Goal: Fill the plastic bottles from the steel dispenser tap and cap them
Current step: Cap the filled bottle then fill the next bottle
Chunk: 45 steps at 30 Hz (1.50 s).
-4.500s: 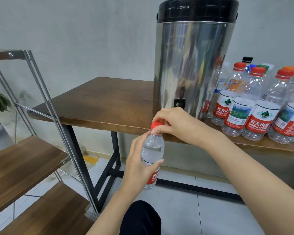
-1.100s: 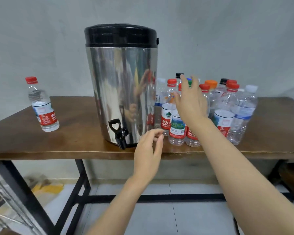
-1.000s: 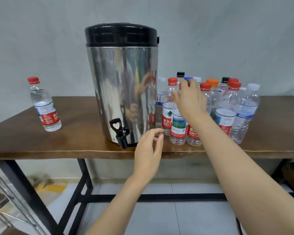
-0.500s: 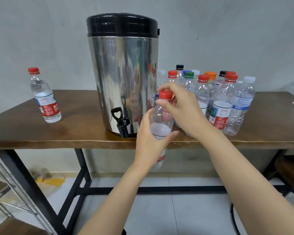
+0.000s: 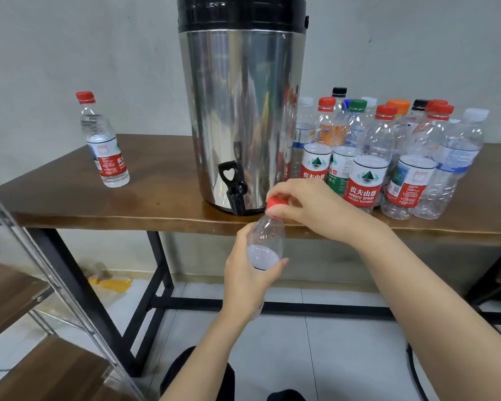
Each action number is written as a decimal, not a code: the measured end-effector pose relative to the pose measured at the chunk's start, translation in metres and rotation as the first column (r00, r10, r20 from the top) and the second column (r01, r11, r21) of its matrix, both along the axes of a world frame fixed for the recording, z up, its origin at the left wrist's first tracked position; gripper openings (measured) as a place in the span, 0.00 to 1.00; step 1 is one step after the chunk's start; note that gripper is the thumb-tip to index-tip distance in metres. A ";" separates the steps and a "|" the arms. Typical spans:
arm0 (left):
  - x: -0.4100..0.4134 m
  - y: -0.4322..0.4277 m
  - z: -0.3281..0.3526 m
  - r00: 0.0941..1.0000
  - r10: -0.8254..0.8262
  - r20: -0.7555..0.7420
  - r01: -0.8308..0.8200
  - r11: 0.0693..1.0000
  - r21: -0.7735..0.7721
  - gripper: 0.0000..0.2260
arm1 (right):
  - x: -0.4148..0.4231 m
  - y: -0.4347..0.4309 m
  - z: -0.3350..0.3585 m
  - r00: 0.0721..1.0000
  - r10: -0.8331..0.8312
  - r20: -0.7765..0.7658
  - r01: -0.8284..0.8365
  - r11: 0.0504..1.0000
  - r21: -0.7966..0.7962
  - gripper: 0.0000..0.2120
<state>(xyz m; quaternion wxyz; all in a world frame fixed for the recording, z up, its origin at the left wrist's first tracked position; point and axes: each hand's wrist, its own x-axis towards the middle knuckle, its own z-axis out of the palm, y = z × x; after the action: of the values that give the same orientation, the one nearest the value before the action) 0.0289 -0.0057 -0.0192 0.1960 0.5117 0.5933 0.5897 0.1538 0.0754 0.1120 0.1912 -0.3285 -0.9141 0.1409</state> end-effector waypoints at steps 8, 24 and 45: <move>-0.013 0.002 -0.015 0.999 -0.019 -0.036 0.017 0.999 -0.049 0.32 | -0.010 0.008 -0.012 0.996 -0.089 0.028 0.090 0.995 -0.045 0.18; -0.041 0.013 -0.058 0.969 0.133 0.206 -0.071 0.956 -0.284 0.32 | -0.004 0.072 -0.073 0.922 -0.384 -0.044 0.378 0.920 -0.101 0.16; -0.043 0.023 -0.040 0.982 0.164 0.092 -0.158 0.985 -0.071 0.34 | -0.044 0.042 -0.024 0.915 -0.176 -0.364 0.253 0.951 0.177 0.15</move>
<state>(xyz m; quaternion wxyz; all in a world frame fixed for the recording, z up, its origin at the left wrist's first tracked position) -0.0144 0.0175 -0.0597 0.1926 0.4262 0.6408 0.6088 0.1103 0.1175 0.0882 0.3975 -0.3744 -0.8347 0.0721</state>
